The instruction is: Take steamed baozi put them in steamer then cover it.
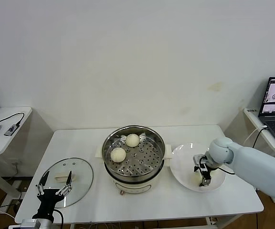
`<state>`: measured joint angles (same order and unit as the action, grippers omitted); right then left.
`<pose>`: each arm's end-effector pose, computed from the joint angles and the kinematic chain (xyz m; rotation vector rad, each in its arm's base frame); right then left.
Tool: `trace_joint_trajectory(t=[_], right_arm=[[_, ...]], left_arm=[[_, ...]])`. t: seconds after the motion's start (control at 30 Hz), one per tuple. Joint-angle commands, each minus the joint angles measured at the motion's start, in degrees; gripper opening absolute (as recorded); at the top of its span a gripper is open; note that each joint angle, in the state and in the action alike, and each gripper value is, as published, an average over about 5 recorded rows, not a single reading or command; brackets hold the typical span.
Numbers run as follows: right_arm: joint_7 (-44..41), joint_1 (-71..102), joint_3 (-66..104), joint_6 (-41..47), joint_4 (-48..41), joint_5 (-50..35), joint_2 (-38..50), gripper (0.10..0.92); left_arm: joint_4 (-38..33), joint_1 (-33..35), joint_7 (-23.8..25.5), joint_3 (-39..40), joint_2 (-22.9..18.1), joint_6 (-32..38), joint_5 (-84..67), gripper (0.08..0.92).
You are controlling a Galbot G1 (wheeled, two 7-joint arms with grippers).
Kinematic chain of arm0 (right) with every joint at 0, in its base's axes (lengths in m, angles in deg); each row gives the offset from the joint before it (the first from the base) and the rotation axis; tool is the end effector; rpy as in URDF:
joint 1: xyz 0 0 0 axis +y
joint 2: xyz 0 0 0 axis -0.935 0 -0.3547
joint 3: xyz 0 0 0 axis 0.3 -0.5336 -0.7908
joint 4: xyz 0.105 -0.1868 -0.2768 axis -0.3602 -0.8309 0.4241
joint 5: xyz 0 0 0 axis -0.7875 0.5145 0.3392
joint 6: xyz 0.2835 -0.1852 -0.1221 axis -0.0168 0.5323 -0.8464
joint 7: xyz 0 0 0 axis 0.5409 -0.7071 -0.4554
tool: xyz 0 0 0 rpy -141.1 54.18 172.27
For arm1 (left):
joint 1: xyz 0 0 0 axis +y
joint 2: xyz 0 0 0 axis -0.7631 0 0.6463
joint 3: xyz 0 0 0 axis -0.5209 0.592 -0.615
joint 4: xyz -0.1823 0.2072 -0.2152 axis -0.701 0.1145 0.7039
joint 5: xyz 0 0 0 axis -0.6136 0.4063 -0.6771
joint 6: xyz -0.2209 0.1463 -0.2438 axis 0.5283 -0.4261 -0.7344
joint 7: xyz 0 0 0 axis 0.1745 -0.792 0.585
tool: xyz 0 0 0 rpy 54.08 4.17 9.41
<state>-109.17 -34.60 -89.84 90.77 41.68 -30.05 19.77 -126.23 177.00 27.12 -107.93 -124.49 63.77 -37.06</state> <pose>0.4716 -0.1081 -0.2440 1.2958 -1.2713 1.3446 0.1525 0.1201 -0.3358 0.0818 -3.0786 -0.1385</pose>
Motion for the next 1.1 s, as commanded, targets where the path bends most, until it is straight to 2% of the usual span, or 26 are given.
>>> trace_joint_trajectory(t=[0.03,0.33,0.6,0.83,1.1], right_arm=[[0.0,0.2,0.3,-0.2,-0.2,0.4,-0.3,0.651],[-1.2,-4.5,0.7,-0.3,3.0,-2.5,3.9,0.636],[-2.9,-20.7,-5.3,-0.2,4.6,-9.3,5.4,0.636],[-3.2,-38.8,-13.9,-0.1,3.5,-17.3,-0.6,0.637],[-2.6,-48.7,-20.6,-0.7,3.7,-22.7,-11.8,0.644]], left_arm=[[0.1,-0.1,0.0,0.0,0.0,0.1,0.0,0.823],[0.1,-0.6,0.0,0.1,0.1,-0.2,0.0,0.823],[0.1,-1.1,0.1,0.3,0.6,-0.8,-0.1,0.823],[-0.3,-1.1,0.1,0.2,0.8,-1.1,-0.3,0.823],[-0.8,-0.9,0.2,-0.6,0.7,-1.3,-0.5,0.823]])
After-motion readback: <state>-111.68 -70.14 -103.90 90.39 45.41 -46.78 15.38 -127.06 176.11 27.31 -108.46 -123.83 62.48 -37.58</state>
